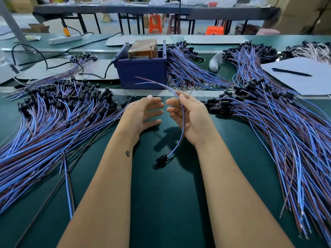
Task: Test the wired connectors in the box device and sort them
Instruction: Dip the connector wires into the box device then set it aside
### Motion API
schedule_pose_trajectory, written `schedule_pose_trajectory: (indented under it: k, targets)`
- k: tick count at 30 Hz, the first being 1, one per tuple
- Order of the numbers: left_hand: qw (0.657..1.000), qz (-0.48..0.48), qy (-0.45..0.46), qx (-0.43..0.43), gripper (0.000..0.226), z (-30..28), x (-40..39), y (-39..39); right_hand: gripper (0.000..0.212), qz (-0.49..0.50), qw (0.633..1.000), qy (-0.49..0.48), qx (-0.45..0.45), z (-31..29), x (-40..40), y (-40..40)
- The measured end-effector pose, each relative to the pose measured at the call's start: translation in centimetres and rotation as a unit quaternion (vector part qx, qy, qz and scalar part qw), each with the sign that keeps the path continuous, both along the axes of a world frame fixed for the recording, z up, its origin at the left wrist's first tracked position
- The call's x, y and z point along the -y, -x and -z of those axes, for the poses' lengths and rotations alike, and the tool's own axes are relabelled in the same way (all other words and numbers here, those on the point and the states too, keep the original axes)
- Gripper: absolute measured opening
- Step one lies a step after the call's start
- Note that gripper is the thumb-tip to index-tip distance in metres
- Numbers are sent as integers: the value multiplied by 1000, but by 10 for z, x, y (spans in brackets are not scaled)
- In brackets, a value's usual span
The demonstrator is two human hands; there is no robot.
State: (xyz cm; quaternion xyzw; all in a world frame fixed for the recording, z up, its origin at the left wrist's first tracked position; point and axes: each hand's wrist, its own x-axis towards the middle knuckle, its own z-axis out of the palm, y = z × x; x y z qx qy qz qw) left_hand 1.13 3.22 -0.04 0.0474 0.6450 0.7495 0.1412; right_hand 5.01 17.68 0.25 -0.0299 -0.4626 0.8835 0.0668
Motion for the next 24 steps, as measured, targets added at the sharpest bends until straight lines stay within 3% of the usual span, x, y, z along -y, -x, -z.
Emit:
schedule_pose_trajectory:
  k: [8, 15, 19, 24]
  targets:
    - [997, -50, -46, -29, 20, 1, -6, -3, 19, -24, 970, -243, 20, 6, 20, 0]
    - [997, -32, 22, -60, 22, 3, -9, -4, 13, 32, 949, -313, 8, 8, 27, -1]
    - [997, -8, 30, -69, 26, 1, -11, -7, 17, 72, 951, -301, 19, 9, 25, 0]
    - [996, -46, 38, -69, 27, 3, -11, -6, 20, 114, 937, -328, 34, 12, 23, 3]
